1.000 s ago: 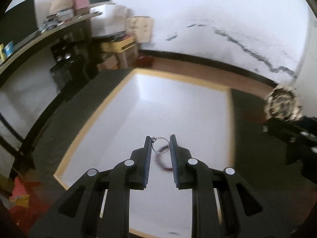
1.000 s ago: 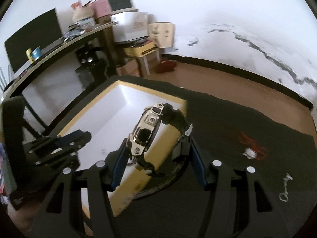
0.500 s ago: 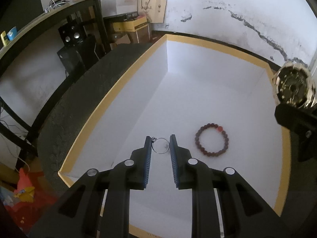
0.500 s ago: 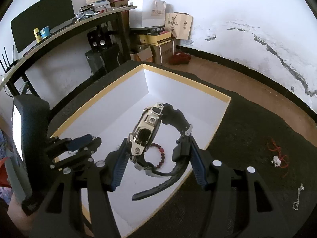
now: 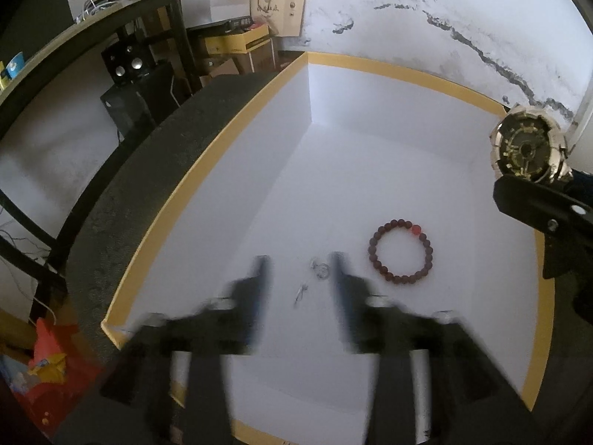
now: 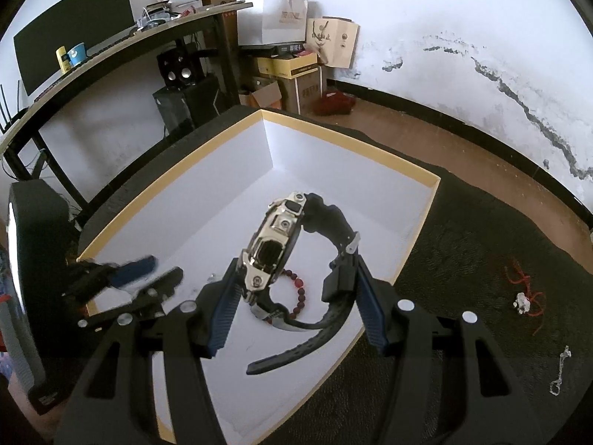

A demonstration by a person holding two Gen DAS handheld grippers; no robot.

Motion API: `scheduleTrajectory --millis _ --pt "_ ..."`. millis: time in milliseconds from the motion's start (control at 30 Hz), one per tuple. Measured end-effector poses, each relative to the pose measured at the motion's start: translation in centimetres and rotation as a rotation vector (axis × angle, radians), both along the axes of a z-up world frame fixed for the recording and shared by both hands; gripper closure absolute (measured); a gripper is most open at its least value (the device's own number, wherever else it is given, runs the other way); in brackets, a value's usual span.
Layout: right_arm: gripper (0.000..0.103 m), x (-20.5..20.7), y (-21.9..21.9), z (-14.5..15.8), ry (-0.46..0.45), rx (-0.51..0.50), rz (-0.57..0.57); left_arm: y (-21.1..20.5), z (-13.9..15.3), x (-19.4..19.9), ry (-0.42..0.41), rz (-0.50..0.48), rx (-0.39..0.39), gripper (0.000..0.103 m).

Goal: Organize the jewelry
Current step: 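Lower the black wristwatch into the box and open the right tool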

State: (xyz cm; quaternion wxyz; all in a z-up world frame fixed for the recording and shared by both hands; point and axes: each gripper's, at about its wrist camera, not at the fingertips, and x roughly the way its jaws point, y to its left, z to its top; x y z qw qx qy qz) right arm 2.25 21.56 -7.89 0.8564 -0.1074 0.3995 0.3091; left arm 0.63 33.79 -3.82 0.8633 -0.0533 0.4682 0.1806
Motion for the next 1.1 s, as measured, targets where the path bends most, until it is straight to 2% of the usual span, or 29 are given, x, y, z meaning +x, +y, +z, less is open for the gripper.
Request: scheduleTrajectory --millis 133,233,767,833,867,900,967,1100 --pt "0.045 0.2 0.3 -0.1 -0.002 -0.006 -0.004 -0.4 0.8 -0.6 -0.030 -0.008 0.033 0.019" --pt "0.045 0.6 0.7 -0.3 0.000 -0.018 -0.008 -0.3 0.9 -0.9 -0.028 -0.012 0.006 0.019" --pt "0.041 3.6 4.5 -4.0 0.054 -0.128 0.022 -0.1 1.2 -1.5 -0.045 -0.014 0.006 0.019" --pt "0.037 3.8 4.6 -3.8 0.051 -0.128 0.029 -0.2 1.2 -1.6 -0.046 -0.014 0.005 0.019" --pt "0.024 3.9 4.5 -3.6 0.045 -0.120 0.032 -0.2 1.3 -1.7 -0.047 -0.014 0.006 0.019" --pt "0.007 4.0 4.4 -3.3 0.039 -0.106 0.033 -0.3 1.3 -1.6 -0.048 -0.013 0.006 0.019" --pt "0.005 3.9 3.7 -2.2 0.016 -0.069 0.027 -0.3 1.6 -1.8 -0.058 -0.009 0.000 0.018" --pt "0.005 3.6 1.8 -0.6 -0.005 -0.054 -0.012 -0.8 2.4 -1.7 -0.076 -0.006 -0.010 0.014"
